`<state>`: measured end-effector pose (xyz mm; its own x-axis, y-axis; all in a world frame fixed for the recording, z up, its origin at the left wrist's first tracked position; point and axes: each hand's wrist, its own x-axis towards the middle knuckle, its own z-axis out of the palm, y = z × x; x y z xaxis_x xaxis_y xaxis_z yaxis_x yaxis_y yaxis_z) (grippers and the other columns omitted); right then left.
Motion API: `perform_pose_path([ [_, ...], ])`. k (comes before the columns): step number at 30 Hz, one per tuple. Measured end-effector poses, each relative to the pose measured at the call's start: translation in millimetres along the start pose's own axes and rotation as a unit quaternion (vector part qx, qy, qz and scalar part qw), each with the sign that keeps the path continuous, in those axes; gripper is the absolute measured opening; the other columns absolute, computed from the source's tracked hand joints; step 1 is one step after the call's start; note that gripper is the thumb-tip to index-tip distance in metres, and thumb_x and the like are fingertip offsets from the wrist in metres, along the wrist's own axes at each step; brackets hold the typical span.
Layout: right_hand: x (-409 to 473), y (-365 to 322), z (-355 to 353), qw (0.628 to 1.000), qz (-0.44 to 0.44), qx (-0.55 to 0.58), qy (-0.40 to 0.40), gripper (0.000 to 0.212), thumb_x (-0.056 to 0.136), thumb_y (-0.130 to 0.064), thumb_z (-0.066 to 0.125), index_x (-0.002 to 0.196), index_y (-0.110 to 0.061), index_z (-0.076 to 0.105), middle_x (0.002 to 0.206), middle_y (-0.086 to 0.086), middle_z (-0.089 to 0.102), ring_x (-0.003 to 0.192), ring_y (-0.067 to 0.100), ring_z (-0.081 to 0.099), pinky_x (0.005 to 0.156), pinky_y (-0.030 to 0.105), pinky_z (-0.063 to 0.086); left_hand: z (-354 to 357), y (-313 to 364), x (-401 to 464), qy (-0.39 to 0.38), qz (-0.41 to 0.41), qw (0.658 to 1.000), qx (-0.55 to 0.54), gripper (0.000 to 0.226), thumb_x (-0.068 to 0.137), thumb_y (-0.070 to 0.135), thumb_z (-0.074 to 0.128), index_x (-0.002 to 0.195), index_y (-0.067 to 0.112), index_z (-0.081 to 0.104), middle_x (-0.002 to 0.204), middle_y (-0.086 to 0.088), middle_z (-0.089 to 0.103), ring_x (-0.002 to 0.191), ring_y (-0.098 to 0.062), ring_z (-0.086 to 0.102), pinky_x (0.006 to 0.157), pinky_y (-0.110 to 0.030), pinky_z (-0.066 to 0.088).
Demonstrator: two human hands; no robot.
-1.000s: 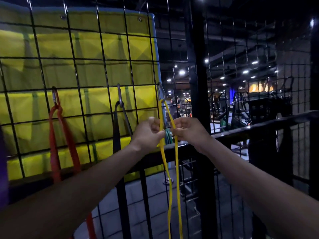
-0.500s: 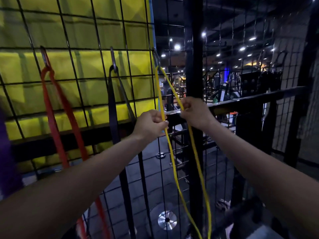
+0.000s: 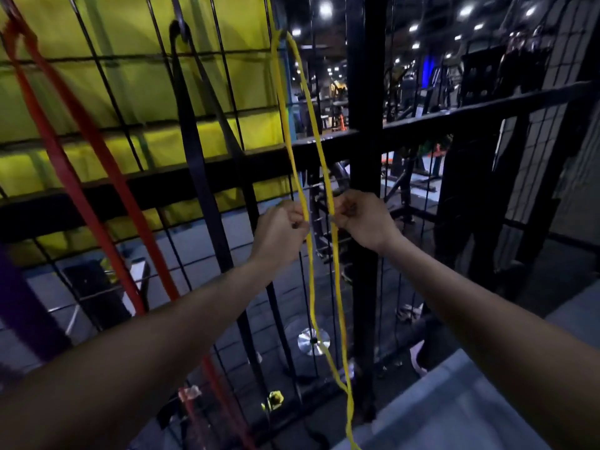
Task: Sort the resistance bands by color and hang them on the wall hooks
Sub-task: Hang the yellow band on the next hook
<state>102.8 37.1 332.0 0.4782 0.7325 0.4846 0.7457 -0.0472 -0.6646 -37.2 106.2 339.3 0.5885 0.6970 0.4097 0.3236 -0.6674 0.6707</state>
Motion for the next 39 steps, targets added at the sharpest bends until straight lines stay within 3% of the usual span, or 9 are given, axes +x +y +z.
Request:
perform_pose_path([
  [4,-18.5,25.1,22.1,0.999,0.041,0.009,-0.026,0.016,0.083,-0.004,0.061,0.09,0.01,0.061,0.09,0.023,0.066,0.09,0.035,0.061,0.074,0.032,0.045,22.5,-21.1,-13.2,-0.057,-0.017,0.998,-0.02,0.027,0.093,0.014,0.054,0.12,0.017,0.051,0.109,-0.007,0.056,0.1,-0.022,0.054,0.083,-0.031,0.043],
  [8,-41.6,51.9,46.4,0.995,0.073,-0.004,-0.073,0.013,0.082,-0.01,0.065,0.094,-0.005,0.068,0.09,0.004,0.066,0.089,0.018,0.063,0.063,0.012,0.039,51.8,-53.5,-33.9,-0.082,0.0,0.996,-0.028,0.019,0.088,0.008,0.053,0.077,0.021,0.047,0.071,0.006,0.043,0.068,-0.015,0.042,0.067,-0.031,0.035],
  [12,-74.8,88.0,77.6,0.985,0.128,-0.035,-0.111,0.017,0.08,-0.008,0.065,0.097,-0.002,0.067,0.096,0.011,0.069,0.091,0.024,0.063,0.084,0.03,0.048,79.4,-86.9,-64.5,-0.132,-0.034,0.989,-0.053,0.034,0.091,0.004,0.053,0.123,0.007,0.045,0.104,0.005,0.045,0.095,-0.011,0.046,0.089,-0.029,0.039],
  [18,-112.4,127.5,125.2,0.965,0.164,-0.033,-0.201,0.034,0.075,-0.011,0.071,0.107,-0.001,0.062,0.106,0.013,0.065,0.103,0.028,0.06,0.087,0.036,0.047,116.9,-129.0,-80.9,-0.129,-0.068,0.989,0.022,0.013,0.085,0.005,0.053,0.085,0.015,0.045,0.067,0.009,0.041,0.059,-0.006,0.039,0.051,-0.011,0.03],
  [21,-124.1,139.4,147.7,0.965,0.166,-0.003,-0.203,0.036,0.077,-0.008,0.07,0.112,-0.003,0.061,0.107,0.011,0.067,0.102,0.025,0.061,0.071,0.022,0.039,132.9,-146.0,-87.8,-0.13,-0.085,0.988,0.024,0.003,0.088,0.01,0.053,0.09,0.008,0.055,0.079,0.0,0.054,0.075,-0.018,0.052,0.062,-0.022,0.035],
  [25,-132.3,154.3,161.7,0.975,0.188,0.004,-0.12,0.008,0.079,-0.012,0.067,0.085,-0.008,0.071,0.068,-0.005,0.062,0.065,0.012,0.056,0.052,0.012,0.033,141.8,-159.1,-92.8,-0.143,-0.135,0.981,0.008,0.025,0.09,0.017,0.055,0.113,0.009,0.059,0.107,-0.004,0.062,0.098,-0.017,0.06,0.083,-0.022,0.043],
  [30,-140.3,161.2,157.1,0.96,0.251,-0.049,-0.109,0.015,0.083,-0.016,0.064,0.085,-0.001,0.065,0.086,0.016,0.068,0.08,0.027,0.061,0.068,0.025,0.041,139.9,-163.8,-103.4,-0.17,-0.181,0.969,-0.002,0.041,0.089,0.016,0.058,0.129,0.008,0.051,0.123,-0.011,0.061,0.113,-0.024,0.058,0.099,-0.031,0.044],
  [36,-152.4,118.3,130.0,0.956,0.248,-0.079,-0.139,0.035,0.079,-0.015,0.069,0.106,0.007,0.061,0.105,0.023,0.066,0.103,0.034,0.061,0.088,0.038,0.047,111.0,-141.1,-117.8,-0.179,-0.128,0.974,0.046,0.039,0.083,0.032,0.051,0.11,0.004,0.059,0.112,-0.016,0.063,0.102,-0.031,0.06,0.09,-0.04,0.048],
  [39,-158.5,86.8,110.3,0.955,0.229,-0.104,-0.16,0.038,0.084,-0.015,0.064,0.11,0.011,0.058,0.11,0.027,0.062,0.105,0.037,0.058,0.087,0.038,0.045,89.0,-129.9,-130.6,-0.176,-0.126,0.976,0.008,0.017,0.088,0.022,0.054,0.101,0.012,0.057,0.093,-0.008,0.06,0.09,-0.027,0.059,0.072,-0.026,0.044],
])
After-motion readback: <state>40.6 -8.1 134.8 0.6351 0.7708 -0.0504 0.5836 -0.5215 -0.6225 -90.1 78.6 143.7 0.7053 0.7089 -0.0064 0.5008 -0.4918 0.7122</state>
